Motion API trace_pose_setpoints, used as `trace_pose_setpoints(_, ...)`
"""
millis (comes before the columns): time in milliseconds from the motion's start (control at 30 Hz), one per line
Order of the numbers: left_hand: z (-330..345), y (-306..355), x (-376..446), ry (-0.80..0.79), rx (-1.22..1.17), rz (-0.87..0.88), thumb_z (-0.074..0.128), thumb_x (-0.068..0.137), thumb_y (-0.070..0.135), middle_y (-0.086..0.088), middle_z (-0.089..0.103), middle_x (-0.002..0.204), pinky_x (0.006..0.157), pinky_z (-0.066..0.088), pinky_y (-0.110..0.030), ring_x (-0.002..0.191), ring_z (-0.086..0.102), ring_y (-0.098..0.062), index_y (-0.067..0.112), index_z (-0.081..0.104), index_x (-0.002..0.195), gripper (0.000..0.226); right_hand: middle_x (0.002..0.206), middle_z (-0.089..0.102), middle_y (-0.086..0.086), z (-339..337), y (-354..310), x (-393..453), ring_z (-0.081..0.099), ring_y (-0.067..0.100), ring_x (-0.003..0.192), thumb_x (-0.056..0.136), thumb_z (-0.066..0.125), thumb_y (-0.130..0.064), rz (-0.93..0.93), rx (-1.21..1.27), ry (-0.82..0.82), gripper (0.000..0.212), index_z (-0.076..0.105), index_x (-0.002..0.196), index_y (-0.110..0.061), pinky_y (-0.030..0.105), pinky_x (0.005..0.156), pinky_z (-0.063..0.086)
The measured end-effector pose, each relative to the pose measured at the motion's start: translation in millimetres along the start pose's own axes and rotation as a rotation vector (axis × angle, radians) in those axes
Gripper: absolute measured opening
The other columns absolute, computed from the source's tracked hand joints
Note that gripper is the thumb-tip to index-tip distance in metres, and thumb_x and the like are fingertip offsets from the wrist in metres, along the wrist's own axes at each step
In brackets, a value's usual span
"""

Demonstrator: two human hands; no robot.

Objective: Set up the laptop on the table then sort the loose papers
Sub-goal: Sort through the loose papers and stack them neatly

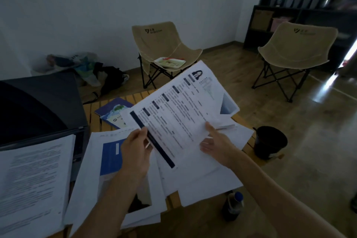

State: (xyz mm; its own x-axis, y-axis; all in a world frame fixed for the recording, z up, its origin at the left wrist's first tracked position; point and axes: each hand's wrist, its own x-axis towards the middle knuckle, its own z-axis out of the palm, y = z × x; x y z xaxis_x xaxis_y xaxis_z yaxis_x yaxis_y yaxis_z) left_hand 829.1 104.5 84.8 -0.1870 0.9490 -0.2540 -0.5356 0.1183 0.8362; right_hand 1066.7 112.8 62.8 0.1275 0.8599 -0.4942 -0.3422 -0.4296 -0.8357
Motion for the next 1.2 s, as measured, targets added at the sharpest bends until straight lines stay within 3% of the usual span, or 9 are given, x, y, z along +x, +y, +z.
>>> trace_pose_setpoints(100, -28.4, -6.5, -10.6, -0.044, 0.101, -0.137, 0.060, 0.093, 0.003, -0.015, 0.072, 0.098, 0.084, 0.056, -0.045, 0.092, 0.068, -0.028, 0.003, 0.063, 0.090, 0.004, 0.123, 0.068, 0.008, 12.4, 12.8, 18.0, 0.063, 0.031, 0.115, 0.096, 0.065, -0.029, -0.095, 0.111, -0.141, 0.031, 0.060, 0.125, -0.019, 0.050, 0.092, 0.055)
trace_pose_setpoints(300, -73.5, 8.8, 13.6, -0.013, 0.295, -0.184, 0.063, 0.090, 0.005, -0.016, 0.071, 0.094, 0.066, 0.052, -0.037, 0.081, 0.068, -0.029, 0.006, 0.067, 0.099, 0.010, 0.109, 0.073, 0.000, 13.6, 38.4, 13.2, 0.069, 0.024, 0.103, 0.098, 0.058, -0.016, -0.356, -0.392, 0.079, 0.021, 0.067, 0.118, -0.017, 0.048, 0.090, 0.058)
trace_pose_setpoints(433, -74.6, 9.7, 19.3, -0.082, 0.807, 0.043, 0.068, 0.091, 0.023, -0.004, 0.072, 0.096, 0.060, 0.053, -0.029, 0.081, 0.068, -0.019, 0.014, 0.067, 0.101, 0.013, 0.101, 0.076, -0.003, 19.4, 30.7, 2.5, 0.073, 0.017, 0.091, 0.097, 0.060, -0.014, -0.359, -0.460, 0.005, 0.015, 0.071, 0.104, -0.022, 0.037, 0.080, 0.061)
trace_pose_setpoints(567, -63.2, 6.6, 6.6, -0.034, 0.929, 0.371, 0.061, 0.095, 0.013, 0.012, 0.062, 0.107, 0.076, 0.050, -0.016, 0.095, 0.061, -0.008, 0.017, 0.055, 0.128, 0.034, 0.093, 0.078, -0.003, 39.2, 33.2, -2.3, 0.075, 0.015, 0.084, 0.094, 0.066, -0.016, -0.385, -0.496, -0.044, 0.012, 0.074, 0.103, -0.017, 0.033, 0.074, 0.062)
trace_pose_setpoints(667, -65.4, 1.8, 2.4, 0.000, 1.013, 0.465, 0.051, 0.100, 0.015, 0.009, 0.051, 0.128, 0.097, 0.045, -0.027, 0.116, 0.050, -0.011, 0.018, 0.036, 0.148, 0.051, 0.087, 0.078, -0.006, 53.8, 43.5, -2.6, 0.075, 0.010, 0.075, 0.092, 0.068, -0.012, -0.381, -0.430, -0.036, 0.010, 0.075, 0.099, -0.015, 0.022, 0.063, 0.059)
trace_pose_setpoints(733, -70.0, -1.3, 2.2, -0.008, 1.109, 0.527, 0.046, 0.101, 0.018, 0.002, 0.047, 0.142, 0.101, 0.047, -0.034, 0.127, 0.047, -0.017, 0.023, 0.027, 0.153, 0.055, 0.089, 0.078, -0.003, 61.8, 47.3, -3.0, 0.075, 0.013, 0.079, 0.092, 0.069, -0.013, -0.363, -0.405, -0.046, 0.012, 0.075, 0.102, -0.013, 0.027, 0.068, 0.061)
trace_pose_setpoints(933, -74.6, -0.2, -0.6, -0.054, 1.258, 0.683, 0.041, 0.103, 0.015, 0.002, 0.026, 0.158, 0.088, 0.043, -0.017, 0.131, 0.042, -0.015, 0.027, 0.020, 0.155, 0.058, 0.106, 0.076, 0.010, 71.5, 50.7, -1.4, 0.073, 0.031, 0.097, 0.097, 0.061, -0.008, -0.255, -0.228, -0.183, 0.020, 0.070, 0.115, -0.007, 0.052, 0.087, 0.059)
trace_pose_setpoints(1100, -78.1, -3.5, 0.1, -0.064, 1.404, 0.756, 0.043, 0.101, 0.020, 0.000, 0.011, 0.164, 0.093, 0.055, -0.044, 0.131, 0.045, -0.025, 0.033, -0.004, 0.153, 0.072, 0.113, 0.074, 0.014, 72.0, 54.5, 0.7, 0.072, 0.034, 0.102, 0.098, 0.058, -0.007, -0.224, -0.143, -0.257, 0.022, 0.068, 0.117, -0.004, 0.051, 0.088, 0.058)
trace_pose_setpoints(1200, -80.0, -1.0, 1.2, -0.034, 1.401, 0.738, 0.037, 0.100, 0.031, -0.008, 0.015, 0.162, 0.107, 0.043, -0.054, 0.141, 0.033, -0.030, 0.026, 0.007, 0.154, 0.062, 0.115, 0.073, 0.015, 72.6, 53.6, 2.9, 0.071, 0.035, 0.103, 0.098, 0.057, -0.008, -0.212, -0.140, -0.297, 0.024, 0.067, 0.120, -0.003, 0.050, 0.086, 0.059)
